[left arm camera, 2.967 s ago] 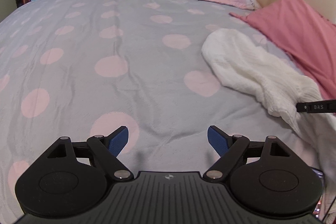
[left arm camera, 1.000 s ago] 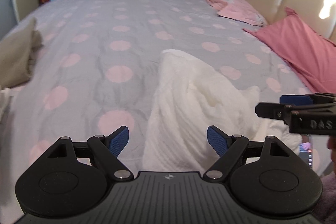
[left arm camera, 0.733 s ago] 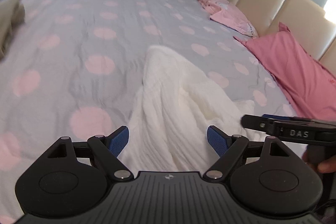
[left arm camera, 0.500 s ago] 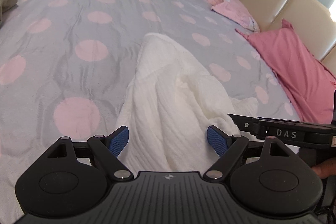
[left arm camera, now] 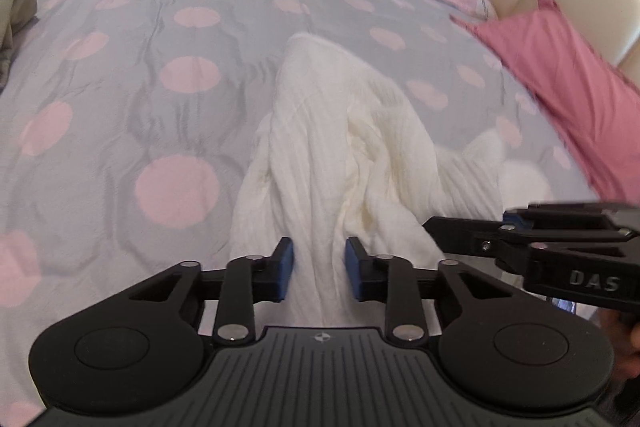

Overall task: Fold clothes
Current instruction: 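Grasp the garment edge with the left tool while the right tool holds its fabric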

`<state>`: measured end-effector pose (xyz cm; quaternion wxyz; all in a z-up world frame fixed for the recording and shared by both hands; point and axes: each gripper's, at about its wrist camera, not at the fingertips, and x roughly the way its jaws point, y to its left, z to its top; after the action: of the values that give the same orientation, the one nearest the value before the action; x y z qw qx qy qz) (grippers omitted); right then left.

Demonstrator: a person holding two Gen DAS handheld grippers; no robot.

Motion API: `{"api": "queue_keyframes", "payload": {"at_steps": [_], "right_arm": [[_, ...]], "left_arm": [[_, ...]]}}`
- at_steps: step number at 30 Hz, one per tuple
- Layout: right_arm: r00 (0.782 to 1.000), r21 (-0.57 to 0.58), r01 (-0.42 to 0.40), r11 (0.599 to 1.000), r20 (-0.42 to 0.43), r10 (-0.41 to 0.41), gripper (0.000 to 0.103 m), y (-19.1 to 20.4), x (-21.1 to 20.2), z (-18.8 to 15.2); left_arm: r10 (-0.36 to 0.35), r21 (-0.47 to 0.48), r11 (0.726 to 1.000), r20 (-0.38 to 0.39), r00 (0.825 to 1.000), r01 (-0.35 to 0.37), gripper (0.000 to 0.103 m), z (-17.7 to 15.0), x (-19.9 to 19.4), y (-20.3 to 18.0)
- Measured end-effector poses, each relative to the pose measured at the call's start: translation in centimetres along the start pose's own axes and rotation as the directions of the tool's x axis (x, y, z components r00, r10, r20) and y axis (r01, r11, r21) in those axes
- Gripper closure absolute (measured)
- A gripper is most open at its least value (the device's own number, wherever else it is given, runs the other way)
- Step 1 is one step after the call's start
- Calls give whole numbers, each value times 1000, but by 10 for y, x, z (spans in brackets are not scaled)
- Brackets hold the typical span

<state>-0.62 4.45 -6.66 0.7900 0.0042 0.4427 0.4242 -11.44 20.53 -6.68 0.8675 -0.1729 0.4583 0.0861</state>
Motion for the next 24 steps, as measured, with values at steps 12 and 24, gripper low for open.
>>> {"api": "queue_keyframes", "payload": {"at_steps": [12, 24], "right_arm": [[979, -184, -150, 971, -168, 119, 90, 64, 16, -50], [979, -235, -154, 960, -165, 117, 87, 75, 11, -60]], "left_arm": [[4, 68, 998, 78, 997, -10, 45, -6, -51, -10], [18, 153, 988, -2, 1000, -17, 63, -18, -25, -28]]}}
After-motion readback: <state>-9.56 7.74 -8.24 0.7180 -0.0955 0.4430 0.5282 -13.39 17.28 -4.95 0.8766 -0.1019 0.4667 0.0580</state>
